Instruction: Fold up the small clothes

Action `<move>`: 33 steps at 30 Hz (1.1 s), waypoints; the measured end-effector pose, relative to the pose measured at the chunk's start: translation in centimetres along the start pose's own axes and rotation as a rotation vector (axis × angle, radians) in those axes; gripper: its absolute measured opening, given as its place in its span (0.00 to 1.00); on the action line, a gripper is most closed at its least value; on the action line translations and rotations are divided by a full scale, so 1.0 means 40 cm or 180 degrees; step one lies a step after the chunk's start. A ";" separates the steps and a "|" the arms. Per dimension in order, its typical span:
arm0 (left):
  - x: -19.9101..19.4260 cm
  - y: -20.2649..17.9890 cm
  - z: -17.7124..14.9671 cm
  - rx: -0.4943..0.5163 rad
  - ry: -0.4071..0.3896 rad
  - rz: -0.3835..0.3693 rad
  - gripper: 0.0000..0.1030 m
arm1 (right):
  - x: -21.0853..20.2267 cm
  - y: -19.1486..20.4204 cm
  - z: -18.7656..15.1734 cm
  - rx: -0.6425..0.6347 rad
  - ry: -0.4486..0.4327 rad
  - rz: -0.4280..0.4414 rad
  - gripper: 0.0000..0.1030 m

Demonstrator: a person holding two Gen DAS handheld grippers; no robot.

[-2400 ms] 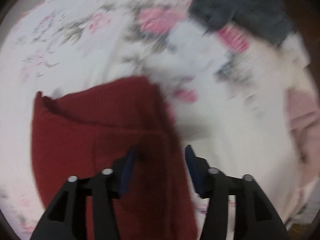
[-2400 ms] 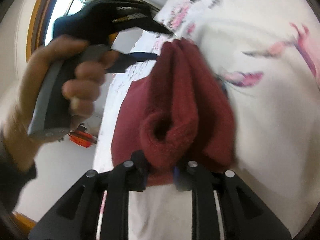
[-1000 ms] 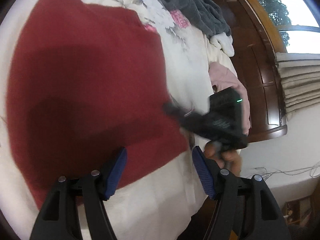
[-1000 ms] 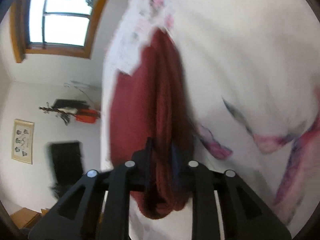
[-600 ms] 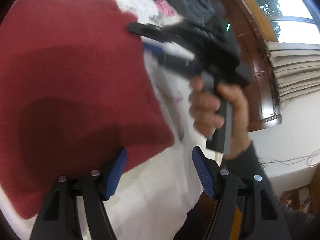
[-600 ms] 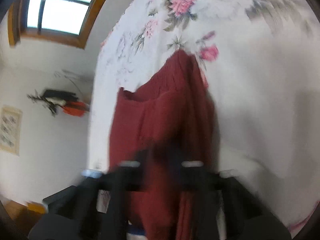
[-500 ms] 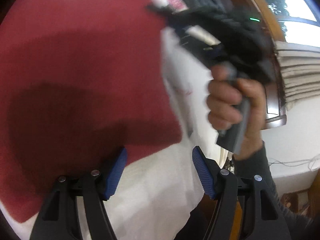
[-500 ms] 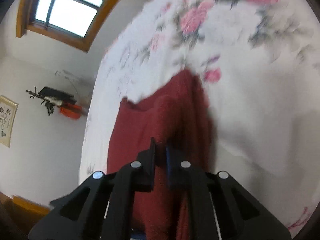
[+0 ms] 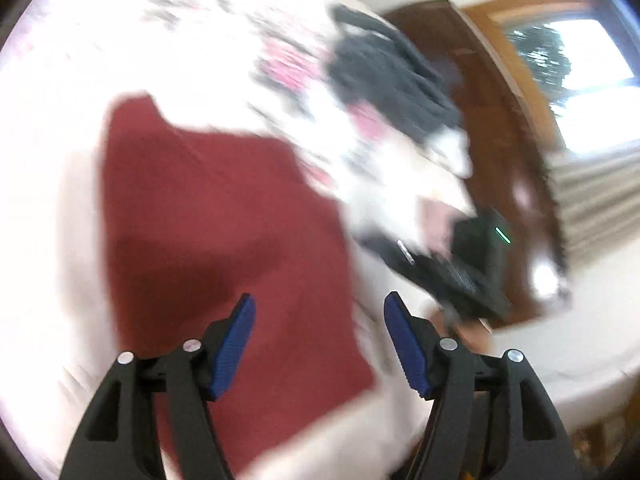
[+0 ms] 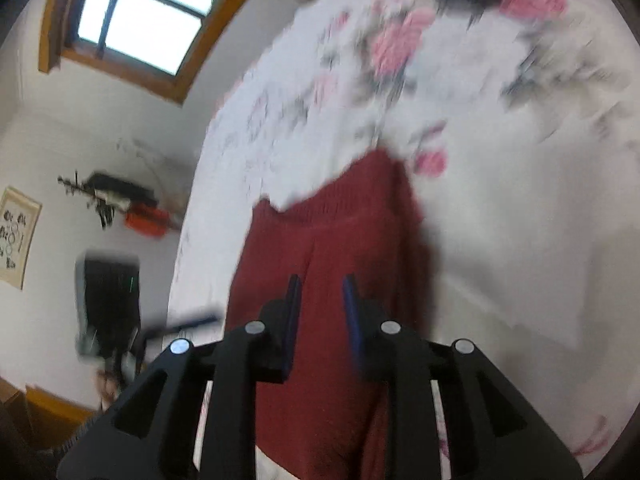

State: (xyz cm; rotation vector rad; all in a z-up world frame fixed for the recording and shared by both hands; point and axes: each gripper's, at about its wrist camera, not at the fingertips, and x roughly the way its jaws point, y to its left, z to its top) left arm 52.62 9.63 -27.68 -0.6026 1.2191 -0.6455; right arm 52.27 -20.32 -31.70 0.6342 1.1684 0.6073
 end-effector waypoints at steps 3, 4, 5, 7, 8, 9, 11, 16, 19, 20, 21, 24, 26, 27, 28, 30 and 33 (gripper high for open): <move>0.074 0.095 0.040 -0.0196 0.0238 0.0305 0.49 | 0.064 -0.051 0.002 0.0051 0.0180 -0.0352 0.00; 0.094 0.110 0.042 -0.0188 0.0286 0.0390 0.43 | 0.070 -0.076 0.002 0.0105 0.0189 -0.0366 0.00; 0.100 0.117 0.046 -0.0168 0.0293 0.0429 0.43 | 0.062 -0.090 -0.001 0.0190 0.0180 -0.0319 0.00; 0.084 0.102 0.041 -0.0164 0.0245 0.0420 0.47 | 0.028 -0.067 -0.007 0.0147 0.0098 -0.0229 0.04; 0.060 0.087 0.030 -0.0123 0.0182 0.0358 0.47 | 0.007 -0.043 -0.019 0.0069 0.0081 -0.0129 0.07; 0.036 0.067 0.016 -0.0022 0.0140 0.0292 0.47 | -0.015 -0.016 -0.038 -0.0017 0.0094 0.0016 0.08; 0.010 0.030 -0.032 0.0186 0.0160 0.0063 0.47 | -0.038 0.022 -0.090 -0.0198 0.0182 0.0212 0.08; 0.061 0.021 -0.162 0.0406 0.0489 0.0119 0.34 | -0.008 -0.027 -0.179 -0.0128 0.0428 0.0083 0.00; 0.082 0.097 -0.165 0.0080 0.0459 0.0180 0.18 | -0.014 -0.038 -0.196 -0.0021 0.0422 0.0013 0.00; 0.068 0.098 -0.160 -0.0005 0.0420 0.0132 0.22 | -0.034 -0.020 -0.201 -0.0047 0.0376 0.0029 0.01; 0.043 0.088 -0.162 -0.0012 0.0353 0.0103 0.31 | -0.067 0.006 -0.215 -0.0078 0.0325 0.0134 0.08; -0.011 0.029 -0.197 0.0164 0.0297 -0.0120 0.36 | -0.105 0.037 -0.265 -0.0170 0.0376 0.0284 0.08; 0.000 0.031 -0.236 0.0242 0.0385 0.0062 0.38 | -0.078 0.004 -0.298 -0.0107 0.0502 0.0108 0.01; 0.025 0.055 -0.255 0.0265 0.0486 0.0364 0.36 | -0.064 -0.018 -0.304 -0.0045 0.0540 0.0025 0.00; 0.048 0.071 -0.265 0.0246 0.0547 0.0487 0.31 | -0.051 -0.044 -0.310 0.0050 0.0574 -0.0020 0.00; 0.066 0.086 -0.282 0.0120 0.0571 0.0491 0.35 | -0.064 -0.029 -0.305 0.0060 0.0570 -0.0003 0.00; 0.003 0.054 -0.305 0.0084 0.0399 0.0273 0.72 | -0.120 0.020 -0.262 0.0024 0.0470 0.0170 0.45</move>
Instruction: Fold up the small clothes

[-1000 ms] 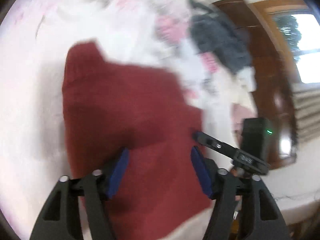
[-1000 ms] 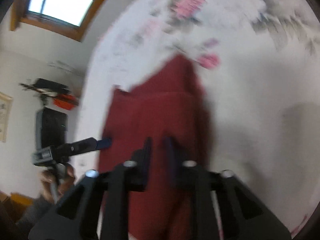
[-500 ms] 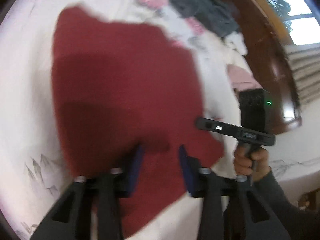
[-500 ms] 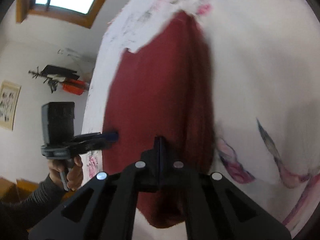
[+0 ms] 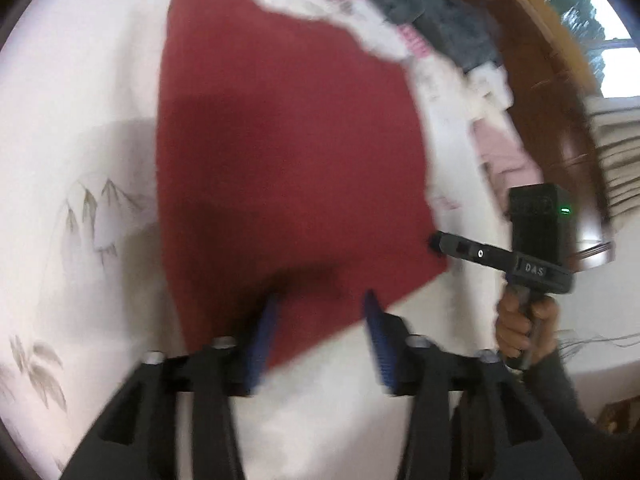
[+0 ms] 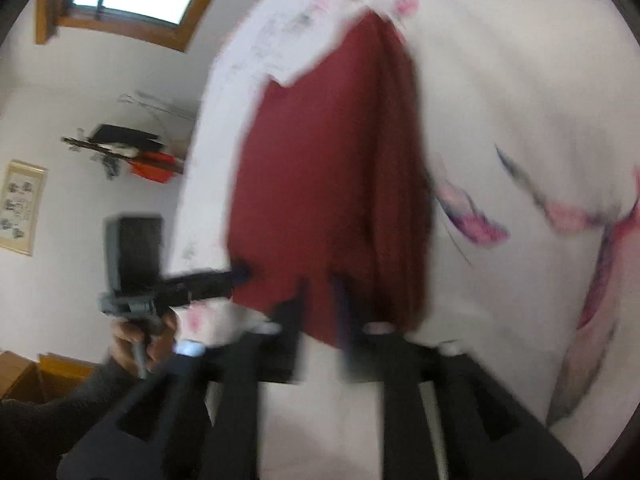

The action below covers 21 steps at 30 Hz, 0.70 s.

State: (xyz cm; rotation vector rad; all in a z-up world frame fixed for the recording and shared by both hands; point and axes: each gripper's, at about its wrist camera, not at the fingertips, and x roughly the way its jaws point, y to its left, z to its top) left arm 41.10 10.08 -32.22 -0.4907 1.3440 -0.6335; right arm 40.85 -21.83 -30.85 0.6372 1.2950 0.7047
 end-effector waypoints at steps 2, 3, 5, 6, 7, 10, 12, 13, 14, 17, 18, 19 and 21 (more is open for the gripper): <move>-0.074 0.004 -0.025 -0.0097 -0.0327 -0.0067 0.84 | -0.057 -0.017 0.040 0.0192 -0.0194 -0.0006 0.78; -0.099 0.014 -0.038 -0.0142 -0.0443 -0.0047 0.85 | -0.069 -0.034 0.056 0.0305 -0.0218 0.0083 0.79; -0.146 0.083 -0.061 -0.0456 -0.0571 -0.0088 0.85 | -0.079 -0.077 0.092 0.0559 -0.0158 0.0335 0.79; -0.155 0.125 -0.066 -0.0660 -0.0567 -0.0184 0.85 | -0.085 -0.099 0.108 0.0674 -0.0186 0.0394 0.80; -0.157 0.167 -0.070 -0.0846 -0.0542 -0.0282 0.85 | -0.087 -0.109 0.119 0.0716 -0.0211 0.0404 0.80; -0.140 0.235 -0.067 -0.0948 -0.0376 -0.0368 0.85 | -0.067 -0.123 0.134 0.0768 -0.0192 0.0428 0.80; -0.109 0.258 -0.058 -0.0930 -0.0283 -0.0366 0.85 | -0.047 -0.122 0.131 0.0757 -0.0133 0.0421 0.80; -0.085 0.269 -0.047 -0.0946 -0.0226 -0.0396 0.85 | -0.043 -0.132 0.136 0.0755 -0.0102 0.0411 0.80; -0.067 0.267 -0.047 -0.0949 -0.0194 -0.0444 0.85 | -0.044 -0.134 0.142 0.0754 -0.0076 0.0399 0.80; -0.031 0.250 -0.022 -0.0853 -0.0069 -0.0733 0.84 | -0.024 -0.145 0.157 0.0744 -0.0021 0.0379 0.80; -0.011 0.241 -0.011 -0.0824 -0.0013 -0.0793 0.84 | -0.018 -0.148 0.166 0.0748 -0.0003 0.0394 0.80; 0.003 0.234 -0.007 -0.0796 0.0037 -0.0834 0.84 | -0.014 -0.152 0.176 0.0757 0.0010 0.0406 0.80; 0.032 0.212 0.006 -0.0738 0.0143 -0.0909 0.84 | -0.008 -0.165 0.192 0.0781 0.0041 0.0448 0.80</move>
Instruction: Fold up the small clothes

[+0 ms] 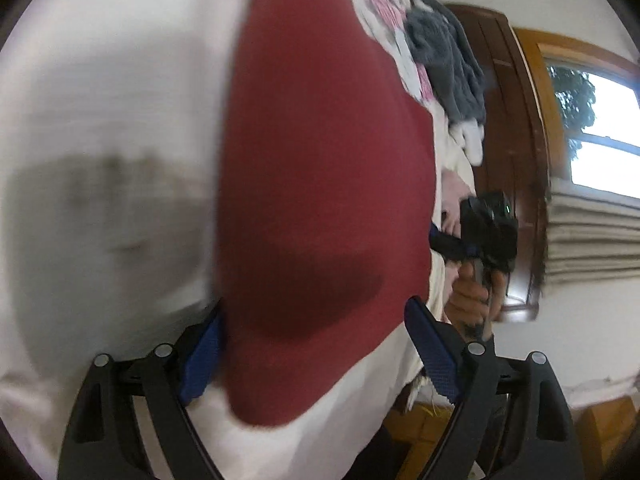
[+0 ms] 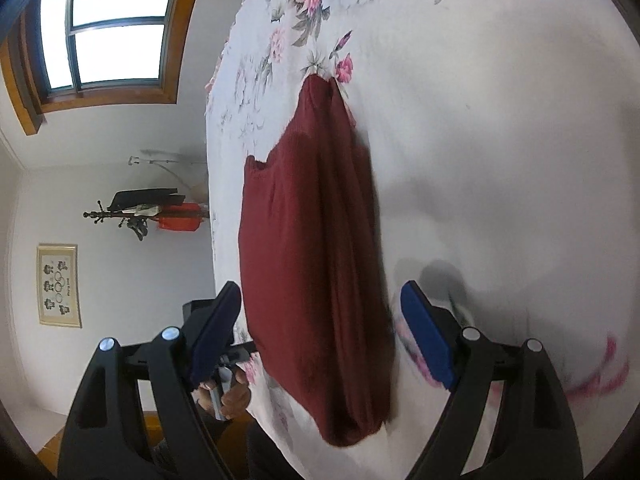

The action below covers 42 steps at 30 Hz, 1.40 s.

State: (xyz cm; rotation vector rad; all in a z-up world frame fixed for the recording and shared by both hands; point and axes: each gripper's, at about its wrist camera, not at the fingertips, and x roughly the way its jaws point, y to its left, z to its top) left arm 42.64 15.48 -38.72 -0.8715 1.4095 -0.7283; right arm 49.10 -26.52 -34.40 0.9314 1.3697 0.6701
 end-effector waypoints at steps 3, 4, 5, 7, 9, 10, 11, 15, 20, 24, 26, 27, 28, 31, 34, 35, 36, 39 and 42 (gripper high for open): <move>0.017 -0.001 -0.003 0.0031 0.0105 -0.0058 0.84 | 0.024 -0.011 0.036 0.0062 0.0084 0.0043 0.80; 0.017 -0.001 -0.004 0.0037 0.0117 -0.0093 0.84 | 0.028 -0.015 0.044 0.0076 0.0110 0.0033 0.80; 0.018 0.000 -0.006 0.0038 0.0121 -0.0135 0.84 | 0.039 -0.016 0.057 0.0074 0.0139 0.0011 0.80; 0.009 0.006 -0.016 0.0030 0.0117 -0.0253 0.83 | 0.051 -0.018 0.073 0.0061 0.0164 -0.0018 0.80; 0.011 0.008 -0.021 0.0050 0.0131 -0.0304 0.83 | 0.059 -0.020 0.084 0.0044 0.0198 -0.0030 0.79; 0.014 0.003 -0.020 0.0065 0.0150 -0.0301 0.83 | 0.064 -0.019 0.089 0.0036 0.0216 -0.0031 0.79; 0.012 0.004 -0.024 0.0084 0.0154 -0.0299 0.83 | 0.068 -0.021 0.094 0.0030 0.0233 -0.0025 0.79; 0.019 0.018 -0.015 0.0001 0.0152 -0.0285 0.70 | 0.089 -0.024 0.112 0.0025 0.0307 0.0051 0.79; 0.018 0.009 -0.026 -0.0012 0.0161 -0.0280 0.62 | 0.126 -0.017 0.131 -0.0060 0.0414 0.0038 0.79; 0.023 0.014 -0.020 -0.0062 0.0202 -0.0302 0.62 | 0.157 0.005 0.166 -0.0082 0.0462 0.0116 0.80; 0.025 0.023 -0.017 -0.0113 0.0200 -0.0347 0.62 | 0.173 0.017 0.176 -0.0114 0.0488 0.0116 0.81; 0.027 0.025 -0.016 -0.0136 0.0191 -0.0360 0.62 | 0.183 0.022 0.180 -0.0143 0.0505 0.0116 0.81; 0.029 0.028 -0.019 -0.0142 0.0177 -0.0379 0.62 | 0.189 0.024 0.183 -0.0149 0.0509 0.0120 0.81; 0.029 0.028 -0.025 -0.0148 0.0123 -0.0388 0.59 | 0.198 0.028 0.184 -0.0176 0.0504 0.0157 0.81; 0.027 0.037 -0.030 -0.0215 0.0095 -0.0317 0.50 | 0.195 0.031 0.178 -0.0218 0.0467 0.0103 0.64; 0.026 0.034 -0.028 -0.0229 0.0089 -0.0302 0.49 | 0.197 0.029 0.175 -0.0229 0.0469 0.0071 0.55; 0.025 0.032 -0.028 -0.0229 0.0085 -0.0286 0.45 | 0.201 0.024 0.171 -0.0219 0.0487 0.0033 0.40; 0.021 0.026 -0.027 -0.0257 0.0070 -0.0250 0.36 | 0.195 0.021 0.163 -0.0233 0.0410 0.0022 0.36; 0.013 0.019 -0.027 -0.0259 0.0035 -0.0219 0.31 | 0.191 0.040 0.155 -0.0266 0.0338 -0.0015 0.35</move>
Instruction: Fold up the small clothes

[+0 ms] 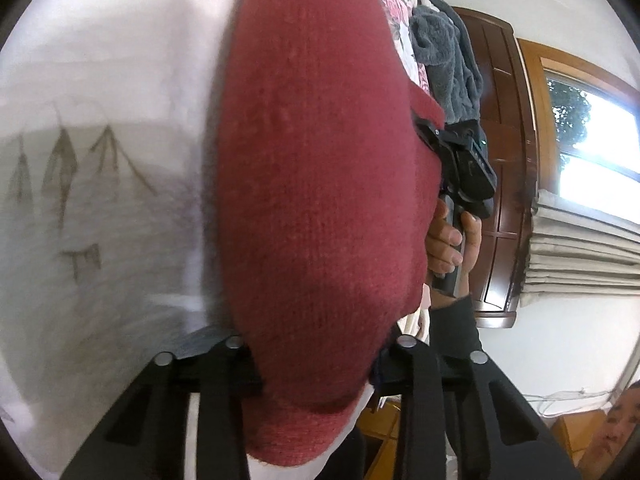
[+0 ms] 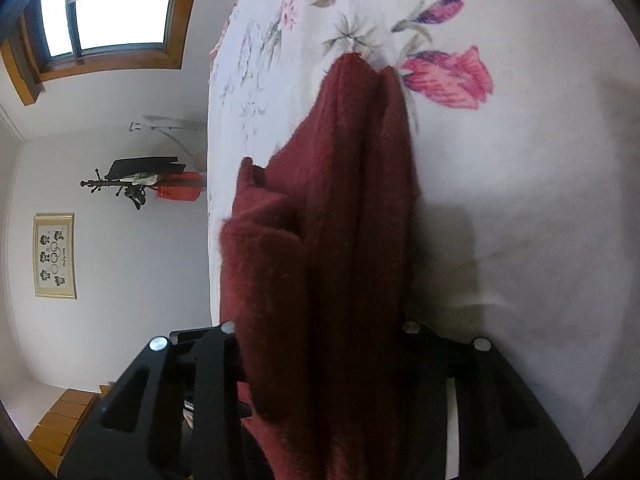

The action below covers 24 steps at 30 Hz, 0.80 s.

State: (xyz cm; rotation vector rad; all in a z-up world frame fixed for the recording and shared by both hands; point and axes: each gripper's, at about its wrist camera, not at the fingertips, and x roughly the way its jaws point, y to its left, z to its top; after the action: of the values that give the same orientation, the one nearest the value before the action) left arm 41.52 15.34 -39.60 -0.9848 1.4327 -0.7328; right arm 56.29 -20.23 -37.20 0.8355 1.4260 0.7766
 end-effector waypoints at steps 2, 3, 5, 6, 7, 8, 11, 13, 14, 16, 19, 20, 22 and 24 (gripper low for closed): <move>-0.006 -0.009 -0.001 0.0005 -0.0016 0.0039 0.29 | -0.004 0.016 -0.006 -0.0016 -0.0040 -0.0019 0.34; -0.010 -0.015 -0.002 0.0005 -0.0027 0.0042 0.28 | -0.007 0.029 -0.012 -0.0040 -0.0065 -0.0023 0.34; -0.023 -0.026 -0.007 0.0040 -0.0057 0.0042 0.26 | -0.010 0.050 -0.019 -0.0063 -0.0092 -0.0058 0.34; -0.029 -0.033 -0.009 0.0056 -0.0069 0.0042 0.26 | -0.012 0.062 -0.023 -0.0077 -0.0103 -0.0076 0.33; -0.036 -0.040 -0.010 0.0068 -0.0080 0.0038 0.25 | -0.013 0.073 -0.027 -0.0089 -0.0111 -0.0103 0.33; -0.043 -0.047 -0.012 0.0078 -0.0094 0.0037 0.25 | -0.014 0.083 -0.029 -0.0096 -0.0119 -0.0124 0.33; -0.071 -0.067 -0.020 0.0118 -0.0145 0.0043 0.25 | -0.019 0.119 -0.041 -0.0132 -0.0151 -0.0161 0.32; -0.089 -0.078 -0.027 0.0150 -0.0166 0.0037 0.24 | -0.020 0.134 -0.045 -0.0152 -0.0166 -0.0169 0.31; -0.098 -0.084 -0.031 0.0171 -0.0179 0.0041 0.24 | -0.021 0.148 -0.049 -0.0163 -0.0179 -0.0166 0.31; -0.120 -0.091 -0.038 0.0208 -0.0217 0.0043 0.24 | -0.020 0.170 -0.052 -0.0188 -0.0189 -0.0169 0.31; -0.165 -0.109 -0.061 0.0247 -0.0294 0.0013 0.24 | -0.014 0.208 -0.064 -0.0231 -0.0187 -0.0146 0.30; -0.177 -0.112 -0.068 0.0258 -0.0309 0.0014 0.24 | -0.012 0.219 -0.067 -0.0250 -0.0183 -0.0138 0.30; -0.200 -0.116 -0.083 0.0288 -0.0328 0.0026 0.24 | 0.001 0.252 -0.080 -0.0307 -0.0165 -0.0143 0.30; -0.225 -0.119 -0.099 0.0319 -0.0358 0.0062 0.24 | 0.013 0.276 -0.092 -0.0344 -0.0151 -0.0152 0.30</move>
State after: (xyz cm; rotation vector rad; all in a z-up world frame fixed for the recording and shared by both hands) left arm 37.89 20.78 -30.87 -0.9191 1.2942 -0.7170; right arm 53.03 -14.04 -27.91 0.7300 1.3451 0.7854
